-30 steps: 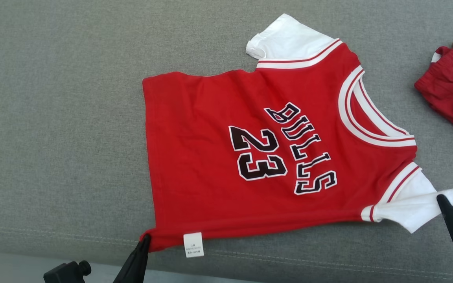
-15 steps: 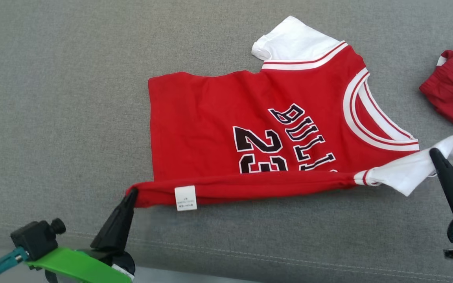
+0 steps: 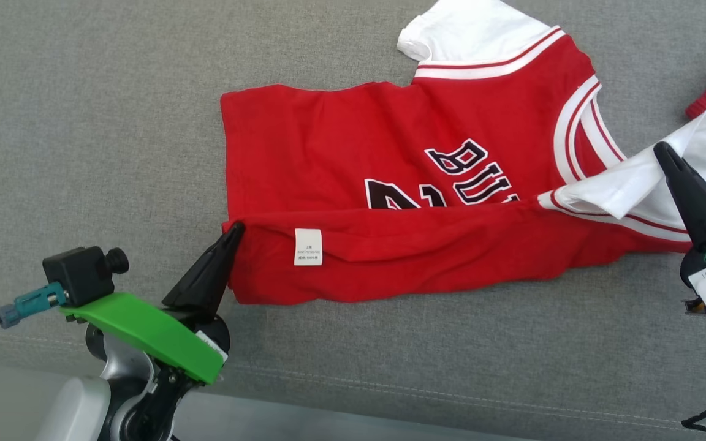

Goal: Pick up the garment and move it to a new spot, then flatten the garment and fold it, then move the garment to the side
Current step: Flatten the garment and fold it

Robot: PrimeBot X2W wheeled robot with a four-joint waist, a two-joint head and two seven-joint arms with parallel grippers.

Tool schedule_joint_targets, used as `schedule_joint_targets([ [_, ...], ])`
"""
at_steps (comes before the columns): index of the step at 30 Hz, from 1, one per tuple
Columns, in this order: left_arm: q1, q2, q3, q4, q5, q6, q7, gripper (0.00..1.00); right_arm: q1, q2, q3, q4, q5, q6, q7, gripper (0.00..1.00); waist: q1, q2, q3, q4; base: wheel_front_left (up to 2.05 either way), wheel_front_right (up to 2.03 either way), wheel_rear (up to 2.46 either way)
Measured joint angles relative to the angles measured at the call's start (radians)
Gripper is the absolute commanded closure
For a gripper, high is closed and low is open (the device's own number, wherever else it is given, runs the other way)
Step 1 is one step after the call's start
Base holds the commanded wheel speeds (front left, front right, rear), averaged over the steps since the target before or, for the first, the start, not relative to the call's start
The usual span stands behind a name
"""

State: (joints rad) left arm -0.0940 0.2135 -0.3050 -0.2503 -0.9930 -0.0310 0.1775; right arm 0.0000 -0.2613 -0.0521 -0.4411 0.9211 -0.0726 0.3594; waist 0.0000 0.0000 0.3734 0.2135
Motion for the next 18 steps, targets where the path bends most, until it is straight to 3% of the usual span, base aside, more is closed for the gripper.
schedule_joint_targets([
  [18,-0.107,-0.035,-0.010,0.160,0.000,0.029,0.039,1.00,-0.154,0.008,0.058,0.171,-0.035,-0.019,0.034,1.00,0.0000,0.0000,0.029,0.025,0.00,0.00,0.00],
])
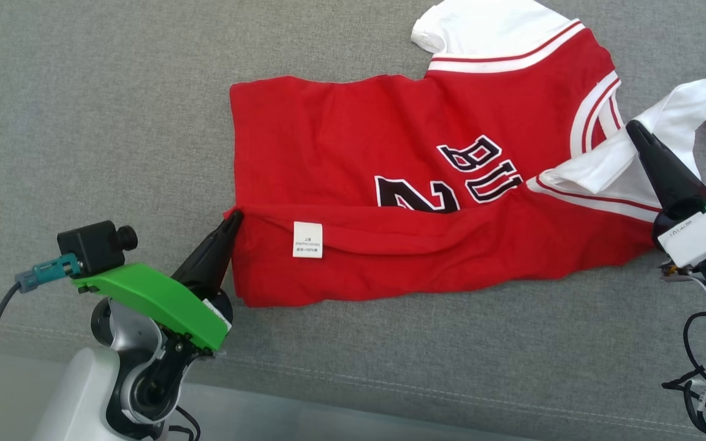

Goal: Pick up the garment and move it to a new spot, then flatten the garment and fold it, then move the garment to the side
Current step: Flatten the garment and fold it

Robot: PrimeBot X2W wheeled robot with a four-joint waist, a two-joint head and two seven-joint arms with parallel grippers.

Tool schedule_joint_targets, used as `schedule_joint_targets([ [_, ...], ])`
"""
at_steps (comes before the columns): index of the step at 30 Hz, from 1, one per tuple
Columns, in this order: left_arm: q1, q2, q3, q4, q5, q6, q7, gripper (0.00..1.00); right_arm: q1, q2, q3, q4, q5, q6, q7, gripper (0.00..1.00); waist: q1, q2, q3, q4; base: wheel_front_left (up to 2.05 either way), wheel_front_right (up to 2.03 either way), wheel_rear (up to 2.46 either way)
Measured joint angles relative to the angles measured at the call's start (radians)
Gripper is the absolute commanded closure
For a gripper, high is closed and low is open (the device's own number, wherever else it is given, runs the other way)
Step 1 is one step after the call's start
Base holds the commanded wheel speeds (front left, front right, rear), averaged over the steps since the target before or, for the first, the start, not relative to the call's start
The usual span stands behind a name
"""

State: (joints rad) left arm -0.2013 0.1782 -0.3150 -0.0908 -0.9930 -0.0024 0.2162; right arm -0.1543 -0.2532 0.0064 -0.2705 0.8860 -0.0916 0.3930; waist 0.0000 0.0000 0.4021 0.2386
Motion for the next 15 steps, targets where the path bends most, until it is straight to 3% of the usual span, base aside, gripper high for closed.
schedule_joint_targets([
  [9,0.014,-0.010,0.021,-0.002,-0.009,-0.002,-0.034,1.00,0.018,0.040,-0.032,0.011,0.033,0.002,-0.033,1.00,0.0000,0.0000,-0.040,-0.001,0.00,0.00,0.00],
  [15,0.168,-0.003,0.023,-0.034,-0.038,-0.002,-0.046,1.00,0.205,0.068,-0.034,0.004,0.097,0.012,-0.031,1.00,0.0000,0.0000,-0.090,-0.004,0.00,0.00,0.00],
])
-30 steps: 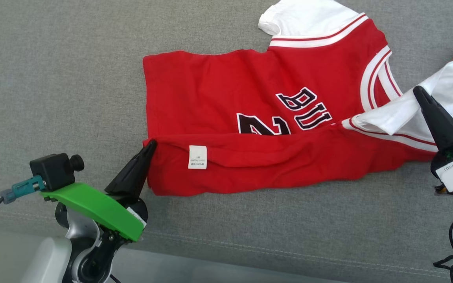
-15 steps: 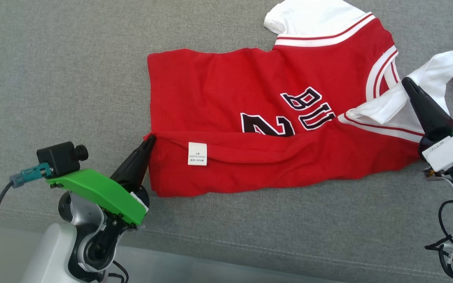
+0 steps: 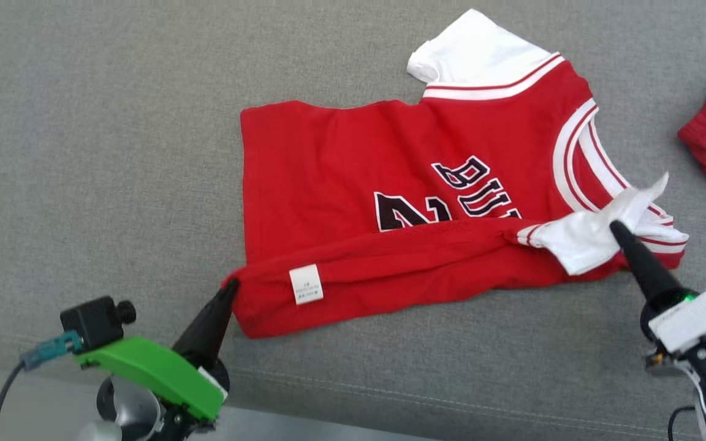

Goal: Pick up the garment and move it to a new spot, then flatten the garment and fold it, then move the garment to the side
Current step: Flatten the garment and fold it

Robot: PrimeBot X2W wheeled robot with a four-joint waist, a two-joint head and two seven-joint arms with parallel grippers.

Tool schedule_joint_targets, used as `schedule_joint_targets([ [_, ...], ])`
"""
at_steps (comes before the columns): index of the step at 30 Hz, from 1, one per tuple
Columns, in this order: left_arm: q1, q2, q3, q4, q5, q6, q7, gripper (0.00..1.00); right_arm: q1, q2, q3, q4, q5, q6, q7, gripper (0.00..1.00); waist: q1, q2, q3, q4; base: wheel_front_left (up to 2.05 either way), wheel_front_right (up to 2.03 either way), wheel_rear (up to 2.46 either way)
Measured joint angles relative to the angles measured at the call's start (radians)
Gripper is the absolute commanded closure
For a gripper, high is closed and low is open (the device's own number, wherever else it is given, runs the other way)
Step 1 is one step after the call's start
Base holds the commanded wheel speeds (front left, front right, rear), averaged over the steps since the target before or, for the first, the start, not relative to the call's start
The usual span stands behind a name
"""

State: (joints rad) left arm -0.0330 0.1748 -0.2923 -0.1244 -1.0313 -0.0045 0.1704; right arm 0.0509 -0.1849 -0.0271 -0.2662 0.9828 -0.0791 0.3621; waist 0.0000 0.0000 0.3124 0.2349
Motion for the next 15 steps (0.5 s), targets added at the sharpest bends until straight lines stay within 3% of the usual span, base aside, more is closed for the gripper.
schedule_joint_targets([
  [7,0.189,0.014,0.008,-0.060,-0.024,0.010,-0.007,1.00,0.214,0.037,-0.057,-0.009,0.051,0.003,-0.008,1.00,0.0000,0.0001,-0.072,-0.015,0.00,0.00,0.00],
  [15,0.311,0.036,-0.025,-0.126,-0.036,0.013,0.005,1.00,0.353,0.067,-0.124,-0.048,0.097,-0.003,-0.033,1.00,0.0000,0.0000,-0.120,-0.045,0.00,0.00,0.00],
])
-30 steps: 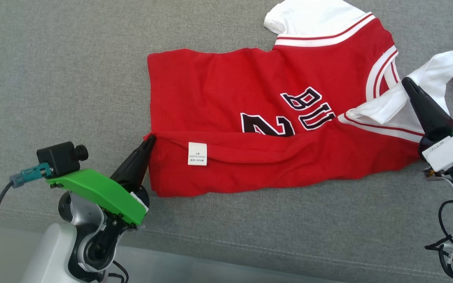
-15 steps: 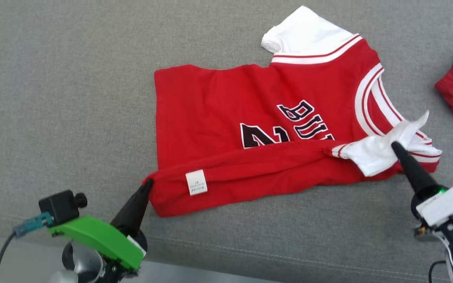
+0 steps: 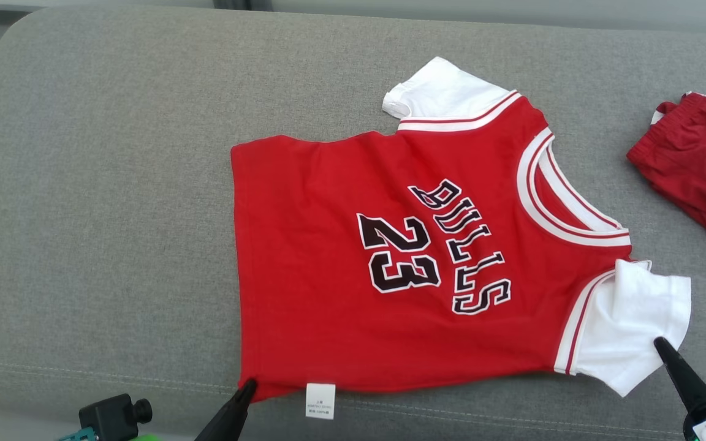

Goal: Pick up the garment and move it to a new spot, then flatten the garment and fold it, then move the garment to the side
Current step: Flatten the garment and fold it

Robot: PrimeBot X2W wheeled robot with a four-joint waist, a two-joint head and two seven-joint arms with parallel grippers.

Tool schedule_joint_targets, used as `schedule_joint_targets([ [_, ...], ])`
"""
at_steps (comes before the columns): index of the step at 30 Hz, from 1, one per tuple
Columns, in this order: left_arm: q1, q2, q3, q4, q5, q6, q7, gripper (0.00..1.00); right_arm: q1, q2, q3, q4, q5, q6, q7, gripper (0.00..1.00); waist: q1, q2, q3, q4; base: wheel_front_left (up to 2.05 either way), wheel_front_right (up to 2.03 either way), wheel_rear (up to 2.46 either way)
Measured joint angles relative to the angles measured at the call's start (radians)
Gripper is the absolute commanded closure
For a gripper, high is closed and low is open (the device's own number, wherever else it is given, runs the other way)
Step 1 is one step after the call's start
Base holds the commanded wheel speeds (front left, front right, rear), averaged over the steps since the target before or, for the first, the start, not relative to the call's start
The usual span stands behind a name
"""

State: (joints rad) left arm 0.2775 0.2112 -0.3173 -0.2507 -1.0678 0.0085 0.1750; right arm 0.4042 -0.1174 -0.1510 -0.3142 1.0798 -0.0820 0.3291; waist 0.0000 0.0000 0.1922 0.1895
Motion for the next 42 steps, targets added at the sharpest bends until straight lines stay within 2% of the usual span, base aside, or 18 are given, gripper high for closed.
schedule_joint_targets([
  [10,0.072,0.026,-0.005,-0.056,0.000,-0.001,-0.002,1.00,0.047,-0.005,-0.020,-0.044,0.012,0.006,-0.003,1.00,0.0000,0.0000,0.030,-0.009,0.00,0.00,0.00],
  [16,0.074,0.026,-0.013,-0.075,0.000,-0.001,0.000,1.00,0.047,-0.002,-0.008,-0.086,0.012,0.021,-0.007,1.00,0.0000,0.0000,0.057,-0.008,0.00,0.00,0.00],
  [22,0.048,0.046,-0.029,-0.101,0.021,-0.017,0.019,1.00,0.043,-0.002,0.020,-0.133,0.012,0.030,-0.007,1.00,0.0000,0.0000,0.095,-0.003,0.00,0.00,0.00],
  [27,-0.004,0.060,0.003,-0.123,0.026,-0.017,0.022,1.00,0.021,0.000,0.045,-0.154,0.011,0.038,-0.003,1.00,0.0000,0.0000,0.120,-0.003,0.00,0.00,0.00],
  [36,-0.018,0.063,0.030,-0.136,0.010,-0.016,0.040,1.00,-0.051,-0.004,0.045,-0.189,-0.015,0.035,-0.005,1.00,0.0000,0.0000,0.141,-0.023,0.00,0.00,0.00],
  [42,-0.055,0.062,0.025,-0.123,-0.012,-0.013,0.060,1.00,-0.099,-0.018,0.031,-0.191,-0.049,0.018,-0.012,1.00,0.0000,0.0000,0.155,-0.017,0.00,0.00,0.00],
])
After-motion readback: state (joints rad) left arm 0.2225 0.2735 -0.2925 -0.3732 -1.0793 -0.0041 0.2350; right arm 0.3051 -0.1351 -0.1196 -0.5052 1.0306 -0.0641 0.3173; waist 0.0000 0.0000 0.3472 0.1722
